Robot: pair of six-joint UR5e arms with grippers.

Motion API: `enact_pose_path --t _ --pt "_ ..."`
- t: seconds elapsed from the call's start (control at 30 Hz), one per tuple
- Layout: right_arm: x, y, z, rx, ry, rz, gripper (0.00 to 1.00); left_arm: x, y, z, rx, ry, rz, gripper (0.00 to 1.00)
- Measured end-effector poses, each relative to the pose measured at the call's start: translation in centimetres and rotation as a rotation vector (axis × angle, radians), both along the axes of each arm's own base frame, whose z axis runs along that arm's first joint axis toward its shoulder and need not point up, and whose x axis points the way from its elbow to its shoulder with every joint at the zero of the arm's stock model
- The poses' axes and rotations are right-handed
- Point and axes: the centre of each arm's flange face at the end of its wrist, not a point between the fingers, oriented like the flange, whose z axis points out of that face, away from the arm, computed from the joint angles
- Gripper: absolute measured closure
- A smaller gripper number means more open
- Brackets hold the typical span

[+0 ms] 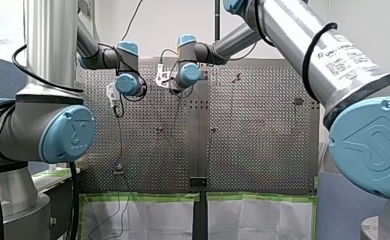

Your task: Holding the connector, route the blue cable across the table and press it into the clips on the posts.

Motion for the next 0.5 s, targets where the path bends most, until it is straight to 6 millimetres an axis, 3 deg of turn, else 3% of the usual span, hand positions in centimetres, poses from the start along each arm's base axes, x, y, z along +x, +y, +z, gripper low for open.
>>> enact_pose_path --t 0.5 --pt "-1.5 1.7 -6.4 0.077 0.107 0.012 1.0 -2.4 0.2 -9.7 0.003 0.137 -0.001 1.0"
